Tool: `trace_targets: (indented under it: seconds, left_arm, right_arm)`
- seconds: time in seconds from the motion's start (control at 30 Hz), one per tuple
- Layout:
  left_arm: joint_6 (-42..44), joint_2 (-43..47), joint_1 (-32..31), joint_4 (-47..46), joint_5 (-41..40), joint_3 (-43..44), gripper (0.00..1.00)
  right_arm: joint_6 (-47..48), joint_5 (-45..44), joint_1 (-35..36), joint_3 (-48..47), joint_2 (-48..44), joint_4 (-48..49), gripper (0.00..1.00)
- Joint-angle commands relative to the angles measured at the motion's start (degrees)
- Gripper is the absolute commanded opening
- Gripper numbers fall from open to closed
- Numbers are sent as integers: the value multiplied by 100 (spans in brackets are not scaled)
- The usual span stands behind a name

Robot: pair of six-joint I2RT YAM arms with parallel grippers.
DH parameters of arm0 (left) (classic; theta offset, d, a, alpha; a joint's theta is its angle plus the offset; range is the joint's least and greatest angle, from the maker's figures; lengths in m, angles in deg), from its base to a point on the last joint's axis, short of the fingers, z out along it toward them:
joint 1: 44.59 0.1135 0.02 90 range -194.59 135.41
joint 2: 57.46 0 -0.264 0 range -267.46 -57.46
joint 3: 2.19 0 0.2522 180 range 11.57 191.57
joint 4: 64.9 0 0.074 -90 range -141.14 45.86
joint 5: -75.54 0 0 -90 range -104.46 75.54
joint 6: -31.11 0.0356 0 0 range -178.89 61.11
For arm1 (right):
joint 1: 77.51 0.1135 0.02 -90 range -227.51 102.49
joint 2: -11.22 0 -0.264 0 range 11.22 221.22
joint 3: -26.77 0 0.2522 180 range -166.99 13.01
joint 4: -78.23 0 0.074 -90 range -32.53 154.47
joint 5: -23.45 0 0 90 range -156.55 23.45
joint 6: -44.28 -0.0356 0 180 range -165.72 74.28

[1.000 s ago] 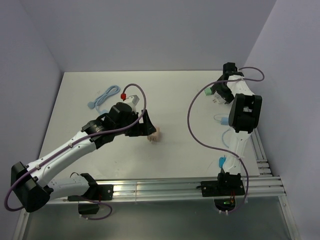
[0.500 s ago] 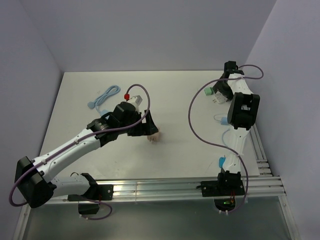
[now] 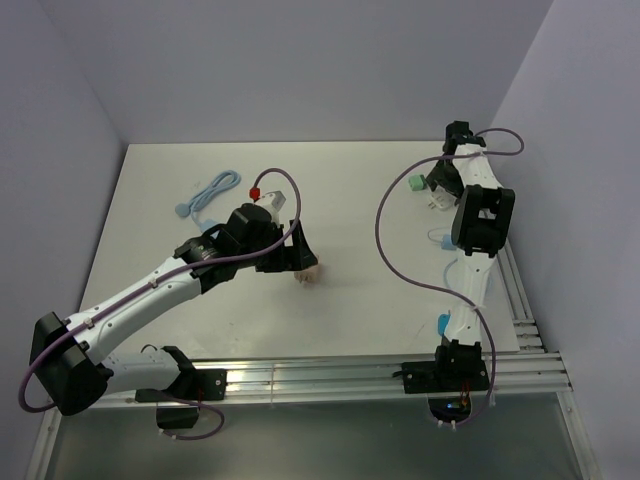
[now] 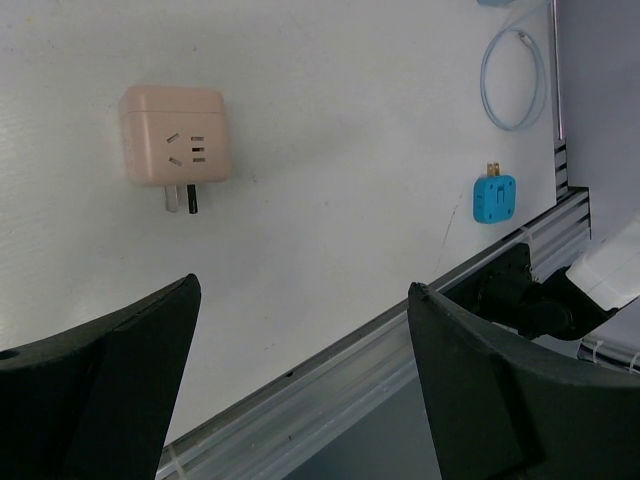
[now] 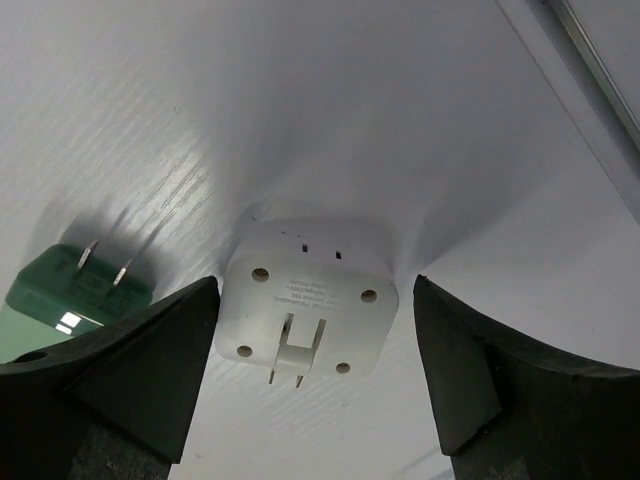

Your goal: Insert the plug

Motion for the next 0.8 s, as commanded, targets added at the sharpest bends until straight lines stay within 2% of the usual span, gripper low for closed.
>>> trace_targets:
  seconds: [0.0,0.23,0.33,0.37,0.43,0.47,0.53,0.57,0.63,0.67,0.73,0.77]
  left_arm:
    - [127,63,19,-217,128,10,90]
    - [145,177,19,-200,155,-60,90]
    - [145,257,19,-183,146,-113,90]
    - [145,265,19,-174,137,-122,90]
    - [153,300,19,-165,128,-148,89]
    - [154,318,19,-156,111,-166,89]
    - [136,327,19,-139,84,-166,89]
    - [127,336,19,-121,67,-166,89]
    - [57,362,19,-130,14,-183,88]
    - [39,371,19,-156,14,-201,88]
    - [-13,380,19,-165,-38,-227,88]
    - [-22,371,19,-165,-56,-236,89]
  right_arm:
    - [134,-171,159,69,-157,-122,84]
    - [99,-39,326,816,-368,36,84]
    - [73,-39,344,1018,-465,168,81]
    - [73,-30,344,1036,-500,177,74]
    - [55,-13,353,1062,-553,160,67]
    - [73,5,361,1141,-727,325,57]
    - [117,40,388,1483,-930,528,46]
    - [125,40,414,1589,-1157,694,37]
    - [161,84,458,1949,-1413,879,28]
    - [152,145,510,2081,-1667,1063,17]
    - [178,128,607,2389,-1897,1179,9]
    - [170,102,660,2468,-2115,1257,0]
